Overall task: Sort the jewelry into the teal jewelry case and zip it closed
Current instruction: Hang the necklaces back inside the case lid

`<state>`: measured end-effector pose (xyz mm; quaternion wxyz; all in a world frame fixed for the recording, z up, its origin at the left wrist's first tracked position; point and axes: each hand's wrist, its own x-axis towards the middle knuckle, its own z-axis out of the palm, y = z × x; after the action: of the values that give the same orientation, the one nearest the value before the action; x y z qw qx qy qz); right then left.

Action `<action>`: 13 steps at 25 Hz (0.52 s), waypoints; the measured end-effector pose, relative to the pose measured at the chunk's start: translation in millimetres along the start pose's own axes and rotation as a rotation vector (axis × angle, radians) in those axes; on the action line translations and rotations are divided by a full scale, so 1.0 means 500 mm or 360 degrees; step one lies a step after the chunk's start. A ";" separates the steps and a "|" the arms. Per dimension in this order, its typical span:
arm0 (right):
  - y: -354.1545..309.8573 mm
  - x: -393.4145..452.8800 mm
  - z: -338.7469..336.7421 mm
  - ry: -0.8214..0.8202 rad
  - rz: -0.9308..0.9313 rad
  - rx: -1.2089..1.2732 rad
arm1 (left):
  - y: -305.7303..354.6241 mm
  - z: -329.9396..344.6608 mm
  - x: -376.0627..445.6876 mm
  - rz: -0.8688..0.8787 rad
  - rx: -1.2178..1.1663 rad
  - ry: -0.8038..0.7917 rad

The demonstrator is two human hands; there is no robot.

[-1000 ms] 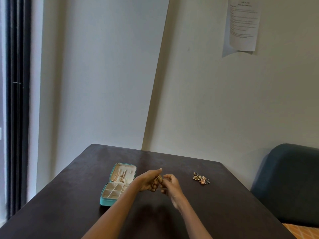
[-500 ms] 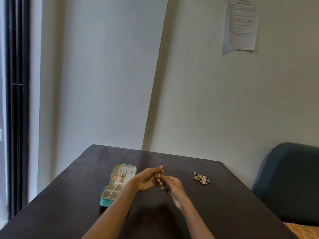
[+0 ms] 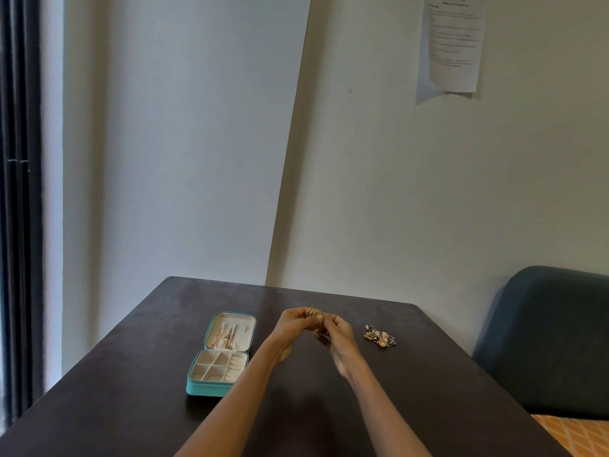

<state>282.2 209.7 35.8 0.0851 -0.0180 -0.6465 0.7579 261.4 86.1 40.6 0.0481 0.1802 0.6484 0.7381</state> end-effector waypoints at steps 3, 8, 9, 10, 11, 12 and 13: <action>-0.014 0.006 -0.008 0.0046 -0.0001 0.0092 | 0.003 0.013 0.000 -0.0182 -0.0073 -0.0062; -0.045 0.017 -0.006 0.0001 -0.0002 0.0134 | -0.038 0.031 -0.003 -0.0362 -0.0475 0.0160; -0.049 0.020 -0.007 -0.0007 0.0000 0.0097 | -0.051 0.030 0.002 -0.0386 -0.0633 0.0167; -0.053 0.022 -0.009 -0.0019 0.0007 0.0069 | -0.051 0.032 -0.003 -0.0410 -0.0756 0.0162; -0.054 0.025 -0.012 -0.0038 0.0020 0.0045 | -0.058 0.032 -0.002 -0.0387 -0.0823 0.0138; -0.055 0.027 -0.015 -0.0067 0.0032 0.0024 | -0.056 0.032 -0.006 -0.0365 -0.0863 0.0144; -0.058 0.028 -0.016 -0.0099 0.0033 -0.0004 | -0.056 0.032 -0.006 -0.0332 -0.0876 0.0158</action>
<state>272.5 224.1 63.9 0.0571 -0.0011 -0.6496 0.7582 264.9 104.8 14.1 0.1390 0.0567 0.4405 0.8851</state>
